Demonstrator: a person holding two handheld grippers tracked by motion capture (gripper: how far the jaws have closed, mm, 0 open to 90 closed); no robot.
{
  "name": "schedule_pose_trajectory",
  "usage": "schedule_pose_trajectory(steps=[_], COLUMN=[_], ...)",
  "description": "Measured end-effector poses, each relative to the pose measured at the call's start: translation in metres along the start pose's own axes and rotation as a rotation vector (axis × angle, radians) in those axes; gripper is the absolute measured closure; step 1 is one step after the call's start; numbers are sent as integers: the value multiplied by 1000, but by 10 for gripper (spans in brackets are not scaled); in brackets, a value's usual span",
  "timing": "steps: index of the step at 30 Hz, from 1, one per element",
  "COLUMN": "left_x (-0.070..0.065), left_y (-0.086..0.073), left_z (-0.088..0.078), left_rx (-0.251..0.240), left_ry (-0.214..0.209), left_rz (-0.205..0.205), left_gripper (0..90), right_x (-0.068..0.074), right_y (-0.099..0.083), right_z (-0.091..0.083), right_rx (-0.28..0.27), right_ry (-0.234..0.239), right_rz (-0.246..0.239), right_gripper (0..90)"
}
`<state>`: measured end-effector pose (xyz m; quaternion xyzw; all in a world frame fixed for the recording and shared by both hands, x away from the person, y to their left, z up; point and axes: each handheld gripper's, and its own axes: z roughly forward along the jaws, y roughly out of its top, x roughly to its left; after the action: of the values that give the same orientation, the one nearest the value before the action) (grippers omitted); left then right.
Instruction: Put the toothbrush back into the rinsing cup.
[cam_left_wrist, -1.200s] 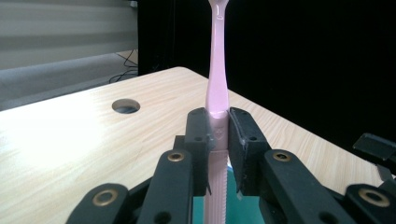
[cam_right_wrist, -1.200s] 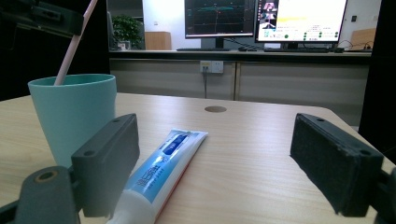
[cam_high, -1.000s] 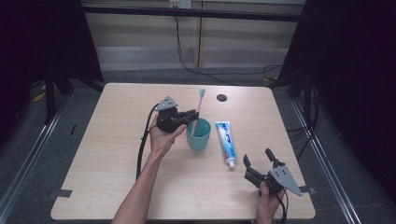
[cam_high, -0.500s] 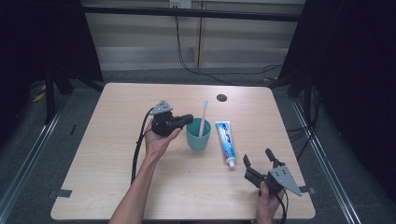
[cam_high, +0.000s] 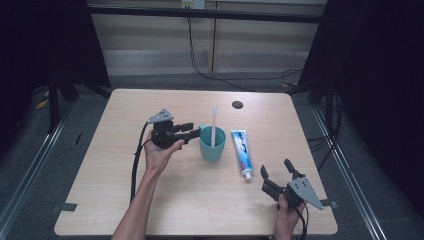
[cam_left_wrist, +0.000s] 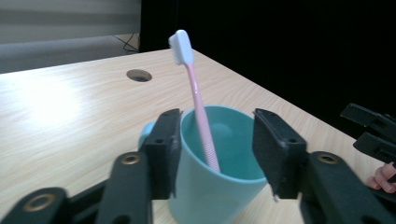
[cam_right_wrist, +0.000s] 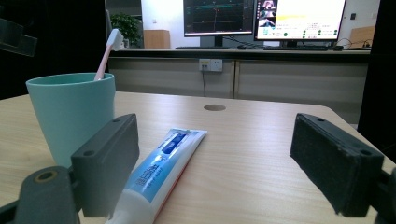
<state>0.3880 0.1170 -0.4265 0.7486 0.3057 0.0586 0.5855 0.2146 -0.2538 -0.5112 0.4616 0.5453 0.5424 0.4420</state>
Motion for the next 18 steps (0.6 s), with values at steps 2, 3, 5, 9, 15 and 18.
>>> schedule_pose_trajectory(steps=[2, 3, 5, 9, 15, 18], left_x=[-1, -1, -2, -3, -5, -5], left_y=[0, -1, -2, -5, -12, -16], left_z=[-3, -5, -8, -12, -18, -23], left_rx=[-3, 3, 14, 9, 15, -1], left_ry=[15, 32, 55, 82, 119, 127], left_rz=[-1, 4, 12, 27, 44, 31], left_gripper=[439, 392, 318, 233, 161, 162], right_x=[0, 0, 0, 0, 0, 0], right_y=[0, 0, 0, 0, 0, 0], right_z=[0, 0, 0, 0, 1, 1], right_rx=[2, 0, 0, 2, 6, 5], right_ry=[-2, -1, -2, -5, -6, -6], right_rz=[1, 2, 1, 3, 3, 4], right_gripper=[147, 147, 146, 145, 145, 145])
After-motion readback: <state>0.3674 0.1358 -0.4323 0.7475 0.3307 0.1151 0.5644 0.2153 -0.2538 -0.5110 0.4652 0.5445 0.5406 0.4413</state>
